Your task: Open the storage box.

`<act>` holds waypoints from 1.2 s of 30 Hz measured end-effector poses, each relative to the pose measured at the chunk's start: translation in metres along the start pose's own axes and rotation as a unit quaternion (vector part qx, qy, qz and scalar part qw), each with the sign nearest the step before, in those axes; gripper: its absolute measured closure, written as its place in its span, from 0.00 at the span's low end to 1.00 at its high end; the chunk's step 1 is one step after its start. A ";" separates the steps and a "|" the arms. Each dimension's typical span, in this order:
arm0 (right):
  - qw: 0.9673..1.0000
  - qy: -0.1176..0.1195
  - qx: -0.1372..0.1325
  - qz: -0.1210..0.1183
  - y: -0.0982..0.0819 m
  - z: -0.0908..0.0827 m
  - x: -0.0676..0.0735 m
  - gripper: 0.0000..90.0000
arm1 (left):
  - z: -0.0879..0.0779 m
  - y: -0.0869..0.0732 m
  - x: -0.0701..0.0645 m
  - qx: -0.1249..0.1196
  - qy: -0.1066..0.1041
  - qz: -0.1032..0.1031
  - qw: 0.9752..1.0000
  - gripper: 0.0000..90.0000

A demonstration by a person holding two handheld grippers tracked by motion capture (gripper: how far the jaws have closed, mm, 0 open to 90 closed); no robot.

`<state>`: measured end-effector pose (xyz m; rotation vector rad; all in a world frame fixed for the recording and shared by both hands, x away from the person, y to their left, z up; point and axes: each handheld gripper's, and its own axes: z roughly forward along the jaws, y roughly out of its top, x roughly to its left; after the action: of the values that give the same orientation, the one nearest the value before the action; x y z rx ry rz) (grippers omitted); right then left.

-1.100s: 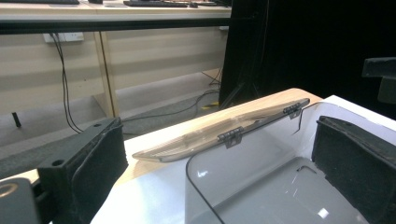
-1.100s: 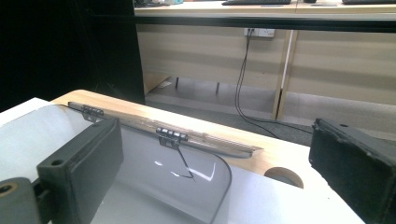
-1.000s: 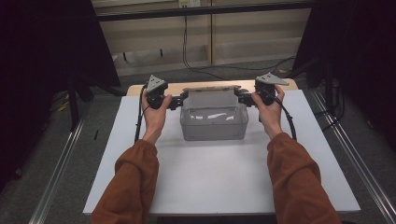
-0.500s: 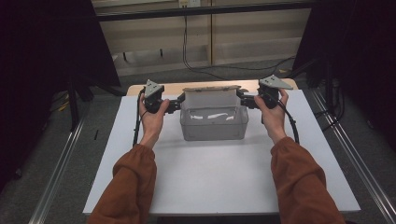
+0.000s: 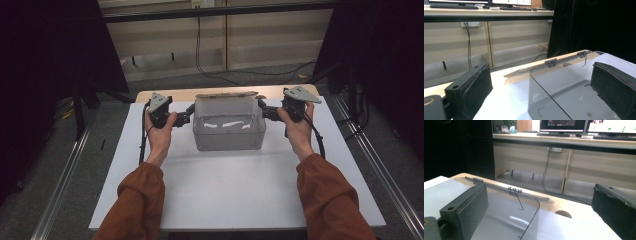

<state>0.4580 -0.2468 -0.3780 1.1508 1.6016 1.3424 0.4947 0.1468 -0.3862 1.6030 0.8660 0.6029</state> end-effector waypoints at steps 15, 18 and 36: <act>1.000 -0.010 -0.019 -0.019 0.000 -0.027 0.005 0.01 | -0.029 -0.009 0.001 -0.024 0.013 -0.006 1.000 0.04; 1.000 -0.013 -0.019 -0.019 -0.001 -0.031 0.005 0.01 | -0.033 -0.013 0.000 -0.026 0.018 -0.008 0.999 0.04; 0.999 -0.018 -0.038 -0.022 -0.022 -0.069 0.016 0.00 | -0.073 -0.027 -0.013 -0.034 0.010 -0.001 0.999 0.04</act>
<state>0.3849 -0.2546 -0.3871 1.0825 1.5299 1.3354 0.4245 0.1816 -0.3966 1.5366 0.8522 0.6418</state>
